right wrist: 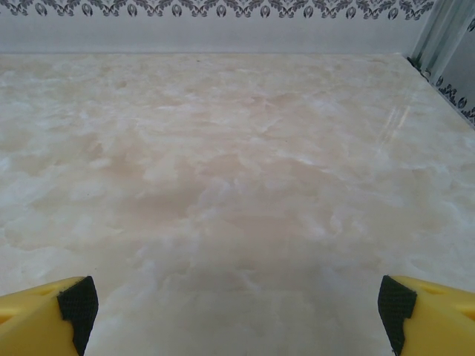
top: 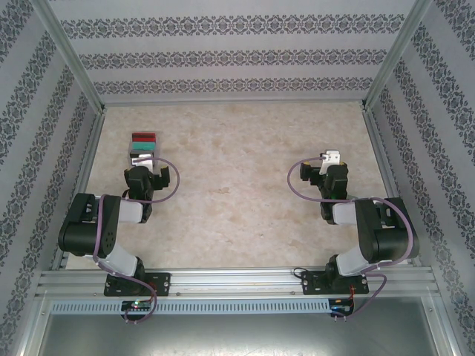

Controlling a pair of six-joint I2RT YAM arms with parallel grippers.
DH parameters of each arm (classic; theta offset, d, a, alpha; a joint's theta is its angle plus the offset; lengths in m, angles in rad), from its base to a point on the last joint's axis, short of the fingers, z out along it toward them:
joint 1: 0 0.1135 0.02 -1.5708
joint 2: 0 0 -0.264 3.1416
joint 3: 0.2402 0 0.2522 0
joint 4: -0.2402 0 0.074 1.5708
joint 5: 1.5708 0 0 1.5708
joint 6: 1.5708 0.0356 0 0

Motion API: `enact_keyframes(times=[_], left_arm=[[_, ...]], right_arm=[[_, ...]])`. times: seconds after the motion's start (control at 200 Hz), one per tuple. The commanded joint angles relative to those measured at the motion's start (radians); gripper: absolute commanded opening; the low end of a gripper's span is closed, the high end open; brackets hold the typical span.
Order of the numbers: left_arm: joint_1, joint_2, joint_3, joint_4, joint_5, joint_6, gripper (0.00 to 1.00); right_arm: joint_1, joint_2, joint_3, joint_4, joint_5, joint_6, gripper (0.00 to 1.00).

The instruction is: Put the credit cards into the card holder

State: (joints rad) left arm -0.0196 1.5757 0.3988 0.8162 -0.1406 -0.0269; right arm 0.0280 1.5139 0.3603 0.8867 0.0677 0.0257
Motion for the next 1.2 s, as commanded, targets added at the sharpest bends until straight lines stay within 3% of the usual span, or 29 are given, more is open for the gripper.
enact_keyframes(times=[0.0,0.505,0.659,0.759,0.859,0.934,1.059,1.194], left_arm=[[-0.009,-0.020,-0.003,0.047,-0.024,-0.012,0.99],[-0.009,-0.020,-0.002,0.043,-0.022,-0.014,0.99],[-0.009,-0.027,-0.014,0.060,-0.015,-0.007,0.99],[-0.009,-0.098,-0.026,0.026,-0.023,-0.010,0.99],[-0.008,-0.220,0.038,-0.223,-0.055,-0.049,0.99],[-0.006,-0.304,0.057,-0.301,0.000,-0.067,0.99],[-0.006,-0.461,0.158,-0.587,0.013,-0.274,0.99],[-0.005,-0.524,0.304,-0.908,0.029,-0.425,0.99]], right_arm=[[-0.011,-0.004,0.029,-0.002,-0.037,-0.001,0.98],[-0.006,-0.017,0.009,0.024,-0.072,-0.020,0.98],[0.018,-0.096,-0.011,0.011,0.002,-0.025,0.98],[0.019,-0.211,0.043,-0.221,0.083,0.052,0.98],[0.016,-0.354,0.138,-0.568,0.188,0.188,0.98],[0.002,-0.459,0.183,-0.775,0.213,0.328,0.98],[-0.112,-0.550,0.227,-0.945,-0.072,0.420,0.98],[-0.307,-0.438,0.355,-1.244,-0.237,0.578,0.98]])
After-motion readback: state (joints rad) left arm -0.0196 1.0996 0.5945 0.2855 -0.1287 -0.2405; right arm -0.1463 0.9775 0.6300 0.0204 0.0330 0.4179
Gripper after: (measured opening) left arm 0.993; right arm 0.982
